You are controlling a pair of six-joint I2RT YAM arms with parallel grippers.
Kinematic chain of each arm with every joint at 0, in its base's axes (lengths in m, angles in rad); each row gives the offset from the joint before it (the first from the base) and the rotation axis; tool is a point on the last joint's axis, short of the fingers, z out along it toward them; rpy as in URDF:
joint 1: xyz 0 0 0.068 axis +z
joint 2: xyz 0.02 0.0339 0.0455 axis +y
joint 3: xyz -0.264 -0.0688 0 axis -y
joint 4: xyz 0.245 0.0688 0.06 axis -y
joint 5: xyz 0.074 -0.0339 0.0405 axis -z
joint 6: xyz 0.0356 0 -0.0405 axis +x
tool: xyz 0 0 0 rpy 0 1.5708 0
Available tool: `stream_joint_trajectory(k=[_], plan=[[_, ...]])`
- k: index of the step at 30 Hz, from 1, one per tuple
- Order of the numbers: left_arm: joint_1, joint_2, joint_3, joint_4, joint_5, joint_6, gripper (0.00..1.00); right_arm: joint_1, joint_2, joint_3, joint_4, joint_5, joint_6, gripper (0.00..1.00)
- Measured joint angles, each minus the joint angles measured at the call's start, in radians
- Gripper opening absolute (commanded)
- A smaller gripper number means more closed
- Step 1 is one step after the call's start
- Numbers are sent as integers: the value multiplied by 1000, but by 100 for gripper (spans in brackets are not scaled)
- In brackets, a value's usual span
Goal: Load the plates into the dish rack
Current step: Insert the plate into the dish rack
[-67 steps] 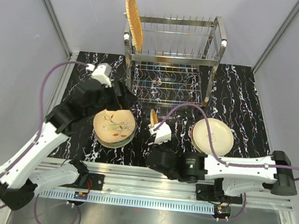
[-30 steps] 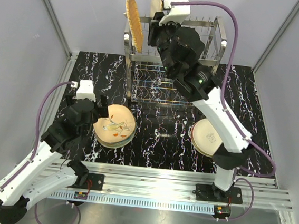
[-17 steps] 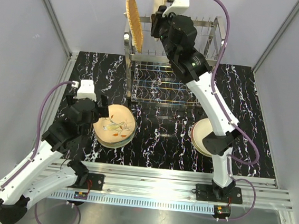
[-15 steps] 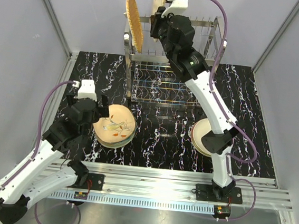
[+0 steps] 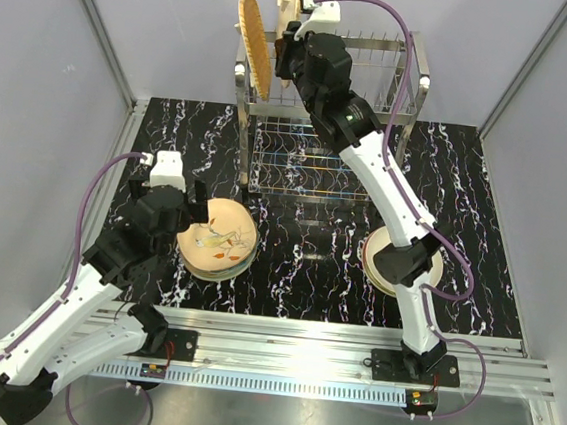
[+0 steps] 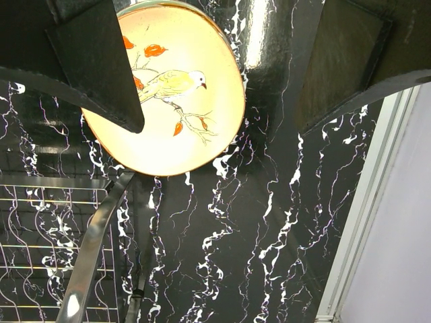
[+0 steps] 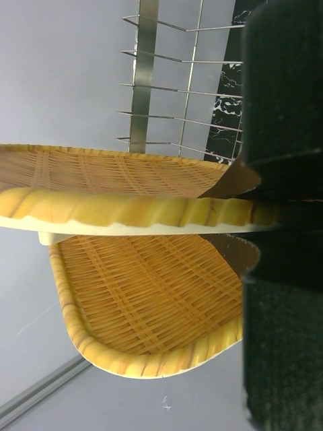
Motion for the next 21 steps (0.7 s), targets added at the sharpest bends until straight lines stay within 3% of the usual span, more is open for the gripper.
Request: stream_joint_trajectory(k=[21], plan=[[0, -3, -1, 0, 17, 0, 99, 18, -13, -14, -1, 50, -10, 0]])
